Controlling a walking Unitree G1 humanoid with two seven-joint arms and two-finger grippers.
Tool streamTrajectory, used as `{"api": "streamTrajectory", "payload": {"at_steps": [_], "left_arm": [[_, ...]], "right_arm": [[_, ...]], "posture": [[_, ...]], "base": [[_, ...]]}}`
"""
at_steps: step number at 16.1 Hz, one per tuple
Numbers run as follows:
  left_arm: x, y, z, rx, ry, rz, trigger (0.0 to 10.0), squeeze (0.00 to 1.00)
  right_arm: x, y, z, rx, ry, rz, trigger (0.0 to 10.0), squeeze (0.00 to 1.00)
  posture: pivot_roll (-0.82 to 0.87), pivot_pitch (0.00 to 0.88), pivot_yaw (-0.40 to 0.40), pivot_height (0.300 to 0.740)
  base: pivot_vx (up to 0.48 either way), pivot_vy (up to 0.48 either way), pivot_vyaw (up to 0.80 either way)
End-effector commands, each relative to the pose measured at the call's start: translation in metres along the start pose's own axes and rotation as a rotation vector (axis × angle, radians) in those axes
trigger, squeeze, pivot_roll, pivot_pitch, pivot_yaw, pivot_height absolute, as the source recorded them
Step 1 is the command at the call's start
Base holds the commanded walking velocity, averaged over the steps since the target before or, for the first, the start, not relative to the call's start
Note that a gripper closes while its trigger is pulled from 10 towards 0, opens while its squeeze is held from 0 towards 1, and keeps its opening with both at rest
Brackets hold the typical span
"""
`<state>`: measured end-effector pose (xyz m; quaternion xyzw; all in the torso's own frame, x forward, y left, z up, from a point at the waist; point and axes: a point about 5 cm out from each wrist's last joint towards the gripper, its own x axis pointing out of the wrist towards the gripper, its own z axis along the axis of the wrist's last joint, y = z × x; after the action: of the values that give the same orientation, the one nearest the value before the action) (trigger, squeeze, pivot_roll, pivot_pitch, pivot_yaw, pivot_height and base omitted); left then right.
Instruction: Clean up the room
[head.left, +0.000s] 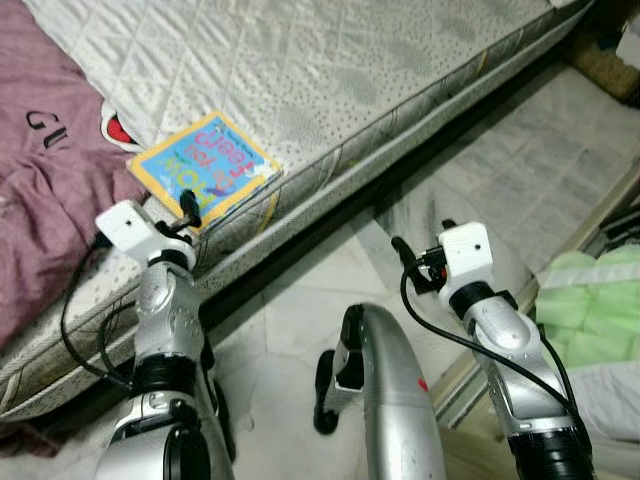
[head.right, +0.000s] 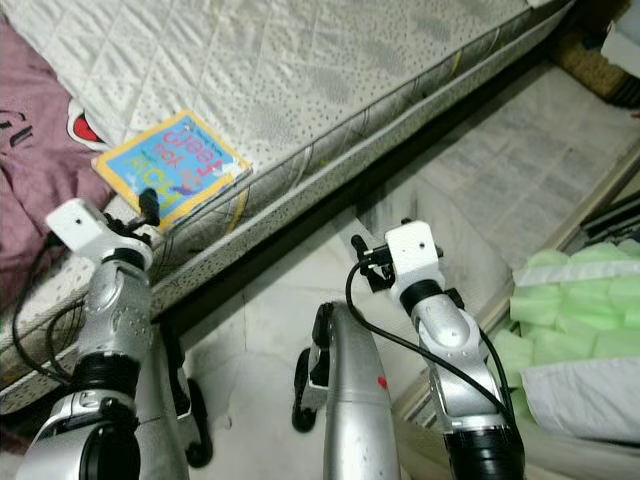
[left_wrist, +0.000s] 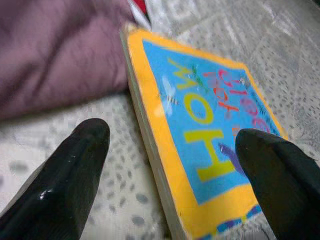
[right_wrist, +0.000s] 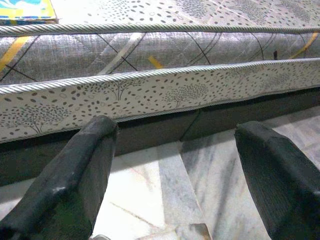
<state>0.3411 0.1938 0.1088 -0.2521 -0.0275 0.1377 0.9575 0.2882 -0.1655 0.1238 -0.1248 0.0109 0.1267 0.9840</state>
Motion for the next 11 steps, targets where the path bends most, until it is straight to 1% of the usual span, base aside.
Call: {"api": "streamTrajectory", "payload": {"at_steps": [1,3,4,5,7,9,11], "left_arm": [[-0.005,0.006,-0.014,-0.031,0.061,0.029,10.0,0.00],[-0.008,0.008,-0.026,-0.073,0.094,0.030,10.0,0.00],[-0.008,0.009,-0.029,-0.080,0.104,0.024,10.0,0.00],[-0.006,0.011,-0.032,-0.111,0.125,0.011,10.0,0.00],[-0.001,0.010,-0.033,-0.136,0.151,-0.015,10.0,0.00],[0.004,0.007,-0.031,-0.165,0.168,-0.040,10.0,0.00],[0.006,0.006,-0.032,-0.175,0.178,-0.054,10.0,0.00]], "right_arm": [[-0.007,-0.005,-0.002,-0.011,0.013,-0.016,10.0,0.00],[-0.013,-0.012,-0.002,-0.031,0.022,-0.027,10.0,0.00],[-0.015,-0.014,-0.003,-0.035,0.025,-0.030,10.0,0.00],[-0.018,-0.016,-0.002,-0.038,0.030,-0.035,10.0,0.00],[-0.023,-0.017,0.000,-0.041,0.030,-0.037,10.0,0.00],[-0.032,-0.019,0.000,-0.052,0.046,-0.043,10.0,0.00],[-0.041,-0.020,0.000,-0.058,0.059,-0.044,10.0,0.00]], "posture": [[-0.16,0.326,-0.096,0.568],[-0.19,0.341,-0.106,0.568],[-0.19,0.344,-0.108,0.568],[-0.21,0.353,-0.112,0.568],[-0.22,0.367,-0.114,0.568],[-0.24,0.393,-0.117,0.568],[-0.27,0.415,-0.123,0.568]], "base": [[0.000,0.000,0.00],[0.000,0.000,0.00],[0.000,0.000,0.00],[0.000,0.000,0.00],[0.000,0.000,0.00],[0.000,0.000,0.00],[0.000,0.000,0.00]]}}
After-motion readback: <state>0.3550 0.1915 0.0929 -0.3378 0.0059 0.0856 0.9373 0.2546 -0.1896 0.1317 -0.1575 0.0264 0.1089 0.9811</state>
